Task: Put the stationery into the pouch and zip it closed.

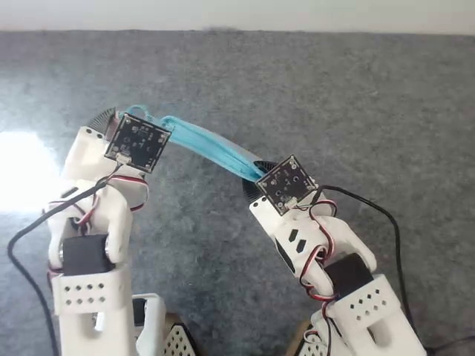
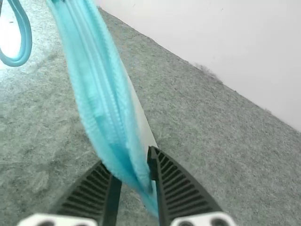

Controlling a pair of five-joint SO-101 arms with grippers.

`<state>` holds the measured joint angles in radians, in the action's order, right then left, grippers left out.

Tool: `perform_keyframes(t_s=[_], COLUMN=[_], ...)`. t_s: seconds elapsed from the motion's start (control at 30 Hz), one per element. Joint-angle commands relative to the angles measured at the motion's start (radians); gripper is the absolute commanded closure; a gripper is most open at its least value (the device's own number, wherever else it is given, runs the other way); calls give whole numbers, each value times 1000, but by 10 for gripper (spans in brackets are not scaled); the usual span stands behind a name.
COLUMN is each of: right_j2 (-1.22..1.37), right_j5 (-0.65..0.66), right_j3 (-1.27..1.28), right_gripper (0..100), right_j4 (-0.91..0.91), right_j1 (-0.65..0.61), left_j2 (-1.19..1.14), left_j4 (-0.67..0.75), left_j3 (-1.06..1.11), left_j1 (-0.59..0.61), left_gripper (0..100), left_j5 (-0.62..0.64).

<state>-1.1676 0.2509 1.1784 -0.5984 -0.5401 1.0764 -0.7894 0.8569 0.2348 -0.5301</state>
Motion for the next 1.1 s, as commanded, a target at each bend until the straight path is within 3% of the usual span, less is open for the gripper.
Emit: perform_keyframes(t_s=[0.0,0.1,0.27,0.5,0.77,0.87,1.07], right_j2=[31,31,31,31,33,33,33], right_j5=[12,12,8,8,0,-83,-121], right_j3=[37,37,37,37,-68,-135,-140], right_gripper=[991,991,991,991,991,991,991], right_j4=[-7,-5,-4,-2,-33,-25,82], right_j1=[22,22,19,18,85,148,173], left_j2=[15,25,28,28,129,198,356], left_j4=[78,81,80,55,-72,-114,-114], left_j3=[5,27,22,22,7,15,177], left_j1=[98,98,98,23,-78,-80,-83], left_gripper=[987,930,712,705,705,705,705], left_j5=[-3,-3,15,23,207,305,456])
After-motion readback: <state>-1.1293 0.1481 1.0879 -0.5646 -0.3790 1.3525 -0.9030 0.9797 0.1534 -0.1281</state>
